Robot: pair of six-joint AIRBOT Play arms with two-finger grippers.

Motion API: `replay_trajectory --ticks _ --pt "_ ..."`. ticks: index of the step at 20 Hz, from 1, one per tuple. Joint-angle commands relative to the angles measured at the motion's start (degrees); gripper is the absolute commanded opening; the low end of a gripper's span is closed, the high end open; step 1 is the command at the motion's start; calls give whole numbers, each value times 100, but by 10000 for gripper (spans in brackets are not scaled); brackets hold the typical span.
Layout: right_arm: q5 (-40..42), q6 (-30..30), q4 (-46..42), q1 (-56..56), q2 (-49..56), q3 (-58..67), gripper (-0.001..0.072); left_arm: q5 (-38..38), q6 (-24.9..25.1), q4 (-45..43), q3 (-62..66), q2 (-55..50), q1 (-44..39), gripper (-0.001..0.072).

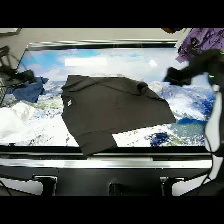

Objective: Fold the clothes and pants, and hang the long-sleeved shirts on hangers.

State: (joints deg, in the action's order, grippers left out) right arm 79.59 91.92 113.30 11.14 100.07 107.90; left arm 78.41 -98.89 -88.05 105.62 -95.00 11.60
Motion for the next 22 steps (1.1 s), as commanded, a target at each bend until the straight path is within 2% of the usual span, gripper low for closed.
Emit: replay_trajectory --ticks 1,2,7,9,12,22 --pt "442 876 363 1163 -479 -1016 457 769 -120 125 -531 442 579 541" --pt "472 986 363 1425 -516 -1327 486 769 -122 197 -807 579 671 541" --pt "341 1425 337 2406 -498 -2448 493 728 -120 216 -1558 841 684 527" --pt "350 1425 518 2590 -343 -2673 519 664 -120 214 -1572 813 632 527" --pt "363 1523 929 2516 37 -2885 519 597 -122 214 -1574 776 564 526" --pt "380 1670 1158 2031 466 -2907 515 605 -186 221 -1574 776 396 527"
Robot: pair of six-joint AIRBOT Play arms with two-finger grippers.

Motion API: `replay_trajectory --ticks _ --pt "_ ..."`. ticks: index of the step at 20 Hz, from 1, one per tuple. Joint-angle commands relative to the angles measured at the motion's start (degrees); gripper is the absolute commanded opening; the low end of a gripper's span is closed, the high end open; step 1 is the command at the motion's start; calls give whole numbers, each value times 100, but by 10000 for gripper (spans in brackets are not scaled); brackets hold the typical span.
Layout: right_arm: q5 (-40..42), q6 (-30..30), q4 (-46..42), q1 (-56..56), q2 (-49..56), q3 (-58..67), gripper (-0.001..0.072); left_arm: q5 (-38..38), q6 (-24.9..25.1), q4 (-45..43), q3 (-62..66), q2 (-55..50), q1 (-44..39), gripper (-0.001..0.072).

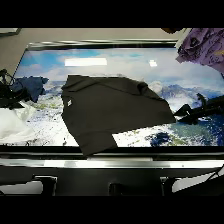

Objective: Fold the clothes and pants, and hang the long-sleeved shirts on hangers.

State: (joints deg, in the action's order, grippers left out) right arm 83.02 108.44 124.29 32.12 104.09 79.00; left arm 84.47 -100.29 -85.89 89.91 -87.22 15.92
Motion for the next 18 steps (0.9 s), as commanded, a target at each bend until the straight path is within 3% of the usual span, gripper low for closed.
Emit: replay_trajectory --ticks 1,4,8,11,13,15,18 --pt "59 15 70 -66 61 -31 512 0 -96 4 -2 -2 -44 527" --pt "155 -24 90 -66 61 -269 507 -4 -223 7 -2 -2 -42 527" --pt "-2 24 -11 -66 55 -398 202 0 -221 4 -2 -2 -42 527" --pt "-216 66 -9 -66 52 -398 65 -2 -101 2 -37 7 -39 526" --pt "-306 83 -13 -66 20 -396 42 -48 -2 131 -330 74 59 526" --pt "-426 87 -31 -66 -70 -396 41 -501 201 951 -1182 361 317 526" --pt "-468 87 -96 -66 -238 -398 40 -1296 1521 2507 -3099 1064 590 527"
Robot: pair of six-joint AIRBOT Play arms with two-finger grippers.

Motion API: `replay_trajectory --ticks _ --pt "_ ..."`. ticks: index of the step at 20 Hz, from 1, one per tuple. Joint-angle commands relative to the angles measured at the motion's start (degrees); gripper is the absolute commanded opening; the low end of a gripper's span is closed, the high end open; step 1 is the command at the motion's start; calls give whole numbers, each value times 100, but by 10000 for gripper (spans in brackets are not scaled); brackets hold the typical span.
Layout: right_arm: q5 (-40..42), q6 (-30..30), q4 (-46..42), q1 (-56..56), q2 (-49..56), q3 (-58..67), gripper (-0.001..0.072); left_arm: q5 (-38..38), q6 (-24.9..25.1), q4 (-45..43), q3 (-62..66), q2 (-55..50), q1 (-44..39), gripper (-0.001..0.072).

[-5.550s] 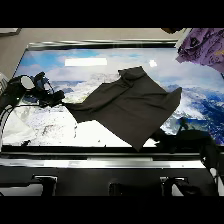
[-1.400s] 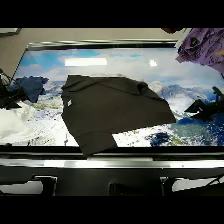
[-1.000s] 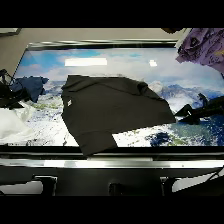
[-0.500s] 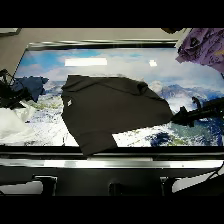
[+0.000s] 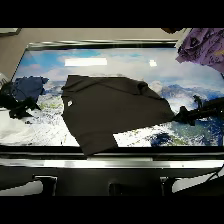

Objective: Fold the clothes and pants, and hang the long-sleeved shirts on hangers.

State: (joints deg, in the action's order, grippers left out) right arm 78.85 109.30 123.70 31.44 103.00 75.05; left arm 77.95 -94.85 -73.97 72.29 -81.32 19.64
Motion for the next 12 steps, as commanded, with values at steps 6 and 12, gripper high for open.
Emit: replay_trajectory --ticks 6,12 --pt "98 -26 24 2 -273 -2 41 -1099 2365 3086 -3851 1036 11 526" --pt "168 -46 59 2 -391 -2 41 -1878 2662 3735 -4192 1029 -922 527"
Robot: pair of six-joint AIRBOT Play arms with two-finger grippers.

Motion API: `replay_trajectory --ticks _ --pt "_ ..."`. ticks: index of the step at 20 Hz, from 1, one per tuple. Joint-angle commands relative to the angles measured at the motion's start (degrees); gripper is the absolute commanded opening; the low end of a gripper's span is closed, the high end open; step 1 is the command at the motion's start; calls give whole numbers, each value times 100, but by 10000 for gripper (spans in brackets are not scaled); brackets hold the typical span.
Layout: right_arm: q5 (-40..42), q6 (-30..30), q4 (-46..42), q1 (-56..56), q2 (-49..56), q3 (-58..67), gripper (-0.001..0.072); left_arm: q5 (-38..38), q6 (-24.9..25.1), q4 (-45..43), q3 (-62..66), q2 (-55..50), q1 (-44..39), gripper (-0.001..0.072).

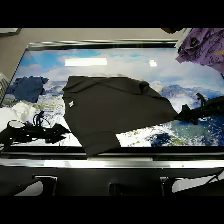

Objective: Fold the clothes and pants, and hang the long-sleeved shirts on hangers.

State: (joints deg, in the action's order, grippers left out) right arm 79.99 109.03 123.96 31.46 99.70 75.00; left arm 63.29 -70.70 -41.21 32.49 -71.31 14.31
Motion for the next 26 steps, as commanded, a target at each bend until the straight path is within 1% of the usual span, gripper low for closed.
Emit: replay_trajectory --ticks 1,5,9,11,13,14,15,16,17,18,22,23,25,26 --pt "48 -20 33 0 -92 2 41 -501 260 518 -212 24 -540 527" --pt "28 -20 33 0 -175 2 41 -597 260 592 -212 -136 -922 526" --pt "31 -28 33 0 -210 2 41 -599 260 638 -212 -240 -1095 512" --pt "31 -37 33 0 -221 2 41 -603 260 638 -212 -293 -1093 358" --pt "28 -37 31 0 -254 2 41 -682 258 638 -212 -365 -1095 356" --pt "35 -39 35 0 -264 2 41 -737 260 638 -212 -407 -1095 283" --pt "42 -39 33 0 -273 2 41 -769 260 638 -210 -450 -1095 226" --pt "61 -39 33 0 -282 2 41 -767 260 638 -208 -490 -1095 208" --pt "98 -39 33 0 -286 2 41 -761 289 636 -205 -511 -1095 35" --pt "133 -50 35 0 -293 2 41 -765 326 636 -197 -505 -1093 21" --pt "212 -52 168 -39 -520 -2 40 -769 326 632 184 -492 -1093 17" --pt "146 -31 179 -155 -643 -2 40 -774 323 629 431 -492 -1093 17" --pt "-332 -17 308 -581 -949 39 40 -787 293 542 1110 -492 -1093 16" --pt "-378 -20 306 -625 -973 52 40 -789 275 522 1180 -492 -1093 16"
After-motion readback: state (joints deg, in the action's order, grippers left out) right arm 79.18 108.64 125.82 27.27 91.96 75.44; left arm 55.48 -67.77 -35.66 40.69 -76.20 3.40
